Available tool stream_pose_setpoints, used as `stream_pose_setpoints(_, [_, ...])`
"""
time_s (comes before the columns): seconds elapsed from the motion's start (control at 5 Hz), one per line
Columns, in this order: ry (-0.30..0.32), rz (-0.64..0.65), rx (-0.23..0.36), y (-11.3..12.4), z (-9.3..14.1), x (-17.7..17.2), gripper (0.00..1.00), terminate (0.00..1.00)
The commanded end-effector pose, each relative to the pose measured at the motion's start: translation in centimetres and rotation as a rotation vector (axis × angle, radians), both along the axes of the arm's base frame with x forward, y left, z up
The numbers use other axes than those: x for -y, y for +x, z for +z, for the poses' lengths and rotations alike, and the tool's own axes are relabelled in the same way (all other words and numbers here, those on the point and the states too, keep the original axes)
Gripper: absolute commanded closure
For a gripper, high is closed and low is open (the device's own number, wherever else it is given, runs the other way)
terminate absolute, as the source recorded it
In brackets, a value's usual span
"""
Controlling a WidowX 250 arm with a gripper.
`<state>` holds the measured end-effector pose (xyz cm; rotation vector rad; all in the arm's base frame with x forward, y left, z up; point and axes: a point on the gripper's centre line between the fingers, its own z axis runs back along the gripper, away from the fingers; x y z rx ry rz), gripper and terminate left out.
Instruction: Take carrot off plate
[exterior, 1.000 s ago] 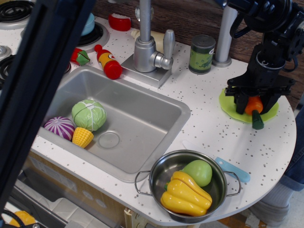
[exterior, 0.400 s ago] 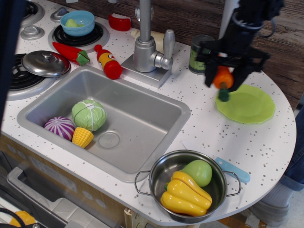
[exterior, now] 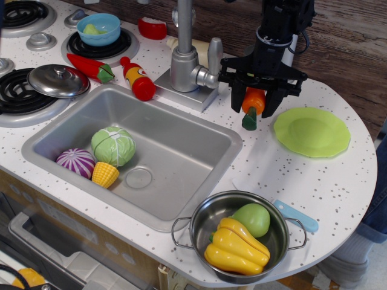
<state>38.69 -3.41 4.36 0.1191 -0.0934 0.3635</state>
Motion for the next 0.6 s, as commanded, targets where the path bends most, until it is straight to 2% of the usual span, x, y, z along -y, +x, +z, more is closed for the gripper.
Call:
stream_pose_setpoints(0.0, [0.010, -0.091, 0.068, 0.77, 1.51, -0.23, 0.00, 0.00])
stream_pose_setpoints(0.2, [0.010, -0.091, 0.068, 0.77, 1.51, -0.23, 0.00, 0.00])
stream_pose_setpoints(0.4, [0.010, -0.091, 0.068, 0.77, 1.51, -0.23, 0.00, 1.00])
